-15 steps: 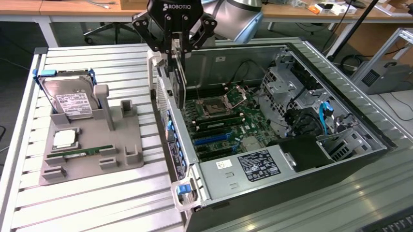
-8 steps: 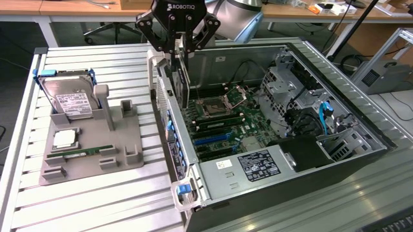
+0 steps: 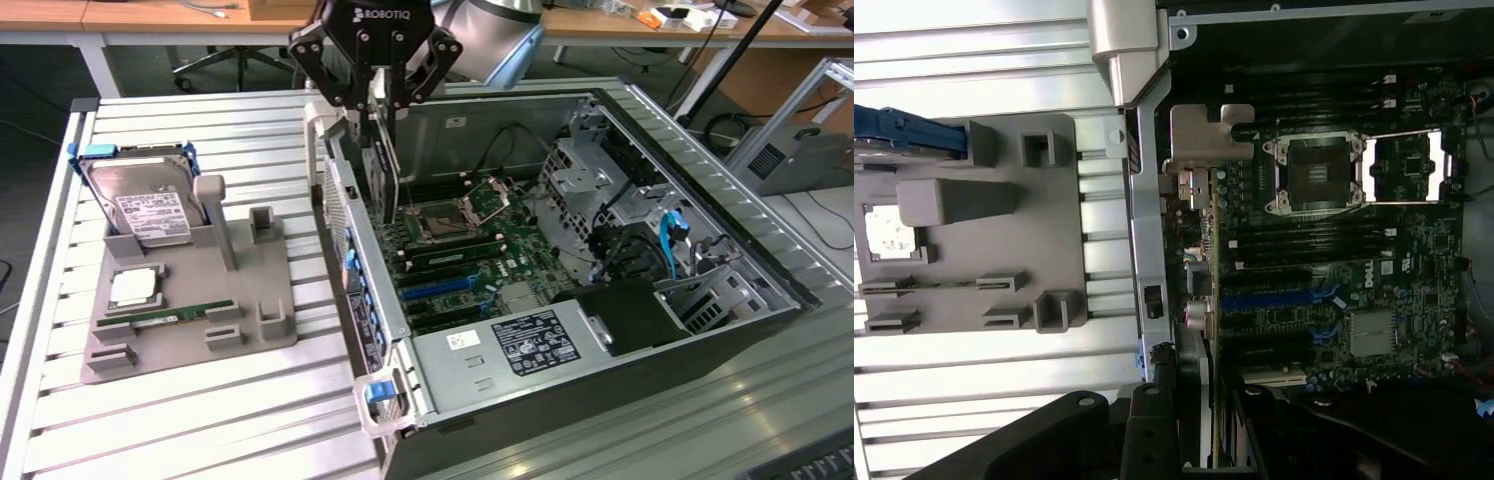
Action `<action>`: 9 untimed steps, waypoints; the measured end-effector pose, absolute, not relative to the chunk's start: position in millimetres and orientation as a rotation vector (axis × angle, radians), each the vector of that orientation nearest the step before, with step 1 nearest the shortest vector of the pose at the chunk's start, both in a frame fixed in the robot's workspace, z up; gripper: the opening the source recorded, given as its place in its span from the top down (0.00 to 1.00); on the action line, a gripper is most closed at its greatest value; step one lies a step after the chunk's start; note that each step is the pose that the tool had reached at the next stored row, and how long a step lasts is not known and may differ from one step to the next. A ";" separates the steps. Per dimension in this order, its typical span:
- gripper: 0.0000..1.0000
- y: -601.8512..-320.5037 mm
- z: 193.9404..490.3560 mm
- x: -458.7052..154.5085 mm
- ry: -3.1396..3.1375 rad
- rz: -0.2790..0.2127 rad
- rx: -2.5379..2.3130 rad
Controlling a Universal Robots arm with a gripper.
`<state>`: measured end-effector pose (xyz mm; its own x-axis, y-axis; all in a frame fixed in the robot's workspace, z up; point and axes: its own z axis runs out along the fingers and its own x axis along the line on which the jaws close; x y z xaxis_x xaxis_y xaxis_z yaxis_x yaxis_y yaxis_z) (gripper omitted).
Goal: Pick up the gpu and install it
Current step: 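Pick up the gpu and move the gpu toward the slot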
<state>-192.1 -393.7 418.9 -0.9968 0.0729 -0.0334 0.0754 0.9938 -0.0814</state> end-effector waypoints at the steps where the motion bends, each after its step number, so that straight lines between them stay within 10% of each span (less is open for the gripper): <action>1: 0.73 -393.7 418.9 -191.3 3.106 -0.129 0.115; 9: 0.73 -393.9 418.9 -186.7 3.106 -0.132 0.116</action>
